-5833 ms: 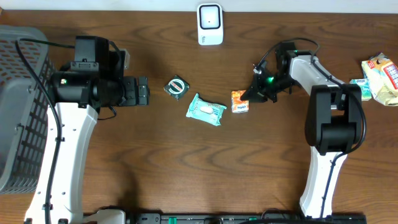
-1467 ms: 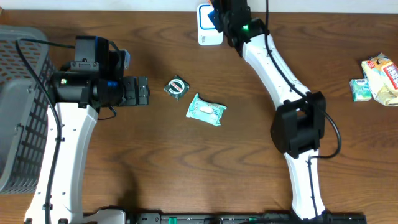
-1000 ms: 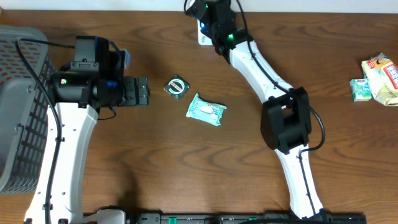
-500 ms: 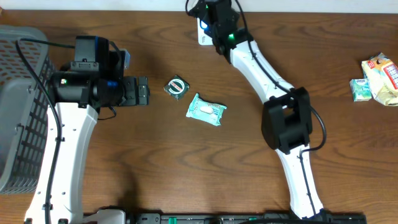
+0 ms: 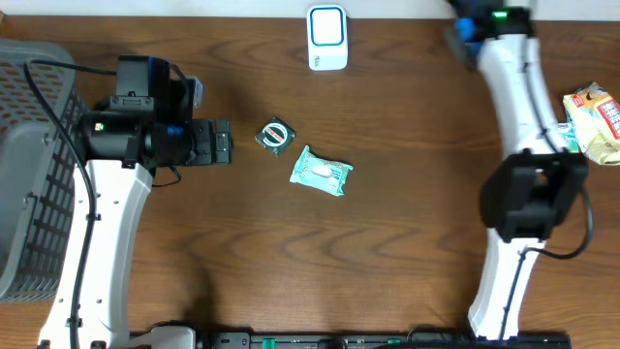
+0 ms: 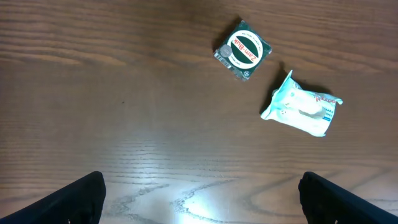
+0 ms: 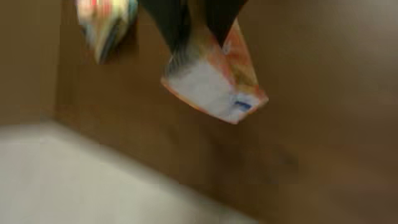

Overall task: Scan the item barcode
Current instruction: 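Carry the orange pack rightward to the right table edge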

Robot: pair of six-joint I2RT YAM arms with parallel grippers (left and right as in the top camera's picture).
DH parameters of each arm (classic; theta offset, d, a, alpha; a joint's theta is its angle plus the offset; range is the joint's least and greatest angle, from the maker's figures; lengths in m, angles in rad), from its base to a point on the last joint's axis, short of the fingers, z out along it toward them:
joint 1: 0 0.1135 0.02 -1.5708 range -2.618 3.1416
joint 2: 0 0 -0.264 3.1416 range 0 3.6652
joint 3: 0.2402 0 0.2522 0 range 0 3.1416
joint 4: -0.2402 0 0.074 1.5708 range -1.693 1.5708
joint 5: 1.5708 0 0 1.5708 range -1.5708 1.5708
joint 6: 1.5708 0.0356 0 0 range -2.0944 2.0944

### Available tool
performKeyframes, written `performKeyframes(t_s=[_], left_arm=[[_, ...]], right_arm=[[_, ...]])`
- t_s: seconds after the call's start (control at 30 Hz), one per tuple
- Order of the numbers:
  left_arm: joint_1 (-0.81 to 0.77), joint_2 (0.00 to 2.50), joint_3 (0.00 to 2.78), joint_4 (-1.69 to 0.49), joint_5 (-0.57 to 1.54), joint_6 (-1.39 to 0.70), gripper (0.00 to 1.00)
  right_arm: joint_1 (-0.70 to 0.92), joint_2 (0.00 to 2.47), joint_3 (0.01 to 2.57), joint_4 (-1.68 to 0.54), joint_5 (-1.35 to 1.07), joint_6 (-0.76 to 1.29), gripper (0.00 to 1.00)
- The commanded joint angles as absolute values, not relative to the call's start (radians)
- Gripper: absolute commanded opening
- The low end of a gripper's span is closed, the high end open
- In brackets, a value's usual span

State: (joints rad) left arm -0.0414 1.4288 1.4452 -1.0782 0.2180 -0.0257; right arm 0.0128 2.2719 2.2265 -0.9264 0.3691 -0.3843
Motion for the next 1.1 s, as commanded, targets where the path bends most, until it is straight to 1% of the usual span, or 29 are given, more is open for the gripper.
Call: performKeyframes(t_s=[0.0,0.2,0.33,0.53,0.57,0.6,0.63,0.67,0.7,0.77,0.8,0.83,0.97,1.07], left_arm=[[-0.044,1.431,1.441,-1.084,0.208,-0.023,0.98],[-0.044,1.431,1.441,-1.084,0.208,-0.023,0.98],[-0.044,1.431,1.441,-1.084,0.208,-0.023,0.98],[-0.044,1.431,1.441,-1.084,0.208,-0.023,0.98],[-0.044,1.431,1.441,-1.084,0.208,-0.023,0.98],[-0.044,1.431,1.441,-1.084,0.208,-0.023,0.98],[-0.044,1.431,1.441,-1.084,0.208,-0.023,0.98],[-0.044,1.431,1.441,-1.084,0.208,-0.023,0.98],[-0.044,1.431,1.441,-1.084,0.208,-0.023,0.98],[-0.044,1.431,1.441,-1.084,0.208,-0.023,0.98],[-0.044,1.431,1.441,-1.084,0.208,-0.023,0.98],[-0.044,1.431,1.441,-1.084,0.208,-0.023,0.98],[-0.044,1.431,1.441,-1.084,0.208,-0.023,0.98],[-0.044,1.431,1.441,-1.084,0.208,-0.023,0.98]], right_arm=[[-0.063,2.277,2.193,-0.973,0.375,-0.267,0.01],[-0.221,2.277,2.105,-0.992,0.355,-0.151,0.01],[-0.292,2.277,2.065,-1.000,0.257,-0.150,0.01],[-0.357,2.277,2.053,-0.999,0.228,-0.150,0.01],[-0.361,2.277,2.053,-0.999,0.225,-0.150,0.04],[-0.367,2.277,2.053,-0.999,0.222,-0.150,0.12],[-0.371,2.277,2.052,-0.999,0.217,-0.150,0.27],[-0.374,2.277,2.051,-0.999,0.199,-0.150,0.50],[-0.376,2.277,2.049,-0.998,0.178,-0.150,0.62],[-0.376,2.277,2.048,-0.999,0.133,-0.150,0.79],[-0.376,2.277,2.047,-0.999,0.113,-0.150,0.91],[-0.375,2.277,2.047,-0.999,0.089,-0.150,0.99],[-0.367,2.277,2.047,-1.005,-0.047,-0.150,0.99],[-0.358,2.277,2.047,-1.007,-0.194,-0.150,0.99]])
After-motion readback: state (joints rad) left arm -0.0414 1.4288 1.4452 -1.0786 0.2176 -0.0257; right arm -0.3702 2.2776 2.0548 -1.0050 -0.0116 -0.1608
